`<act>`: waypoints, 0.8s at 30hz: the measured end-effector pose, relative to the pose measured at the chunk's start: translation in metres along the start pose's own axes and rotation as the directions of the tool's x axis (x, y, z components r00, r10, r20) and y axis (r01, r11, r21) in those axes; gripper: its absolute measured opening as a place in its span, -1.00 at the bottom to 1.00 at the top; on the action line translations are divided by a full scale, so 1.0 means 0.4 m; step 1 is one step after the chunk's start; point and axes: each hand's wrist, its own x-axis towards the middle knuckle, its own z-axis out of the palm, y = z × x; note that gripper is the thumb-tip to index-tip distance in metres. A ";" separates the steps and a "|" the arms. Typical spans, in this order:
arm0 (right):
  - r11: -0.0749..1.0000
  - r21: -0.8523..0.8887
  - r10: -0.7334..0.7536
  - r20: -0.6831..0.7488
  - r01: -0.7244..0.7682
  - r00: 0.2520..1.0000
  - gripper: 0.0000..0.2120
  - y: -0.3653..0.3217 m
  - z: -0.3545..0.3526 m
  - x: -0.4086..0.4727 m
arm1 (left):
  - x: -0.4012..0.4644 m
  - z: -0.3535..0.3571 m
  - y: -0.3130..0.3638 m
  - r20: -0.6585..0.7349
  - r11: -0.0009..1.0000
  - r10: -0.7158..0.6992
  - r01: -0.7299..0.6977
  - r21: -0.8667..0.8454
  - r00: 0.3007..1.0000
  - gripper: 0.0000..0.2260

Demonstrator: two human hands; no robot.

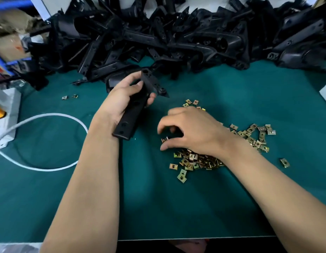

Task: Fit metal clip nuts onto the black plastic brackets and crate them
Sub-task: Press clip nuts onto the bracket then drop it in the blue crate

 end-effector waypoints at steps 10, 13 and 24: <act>0.985 0.174 0.042 -0.138 -0.018 0.990 -0.88 0.004 0.003 0.000 | -0.011 0.033 -0.009 0.084 0.987 -0.069 0.080 -0.136 0.994 -0.74; 0.890 0.455 0.171 -0.288 -0.022 0.942 -0.94 0.028 -0.007 -0.008 | -0.011 0.040 -0.014 0.101 0.994 -0.041 0.050 -0.093 0.994 -0.76; 0.366 0.931 0.600 -0.222 -0.017 0.768 -0.84 0.081 -0.017 0.000 | 0.004 0.091 -0.038 0.208 0.952 0.043 -0.104 0.287 0.977 -0.72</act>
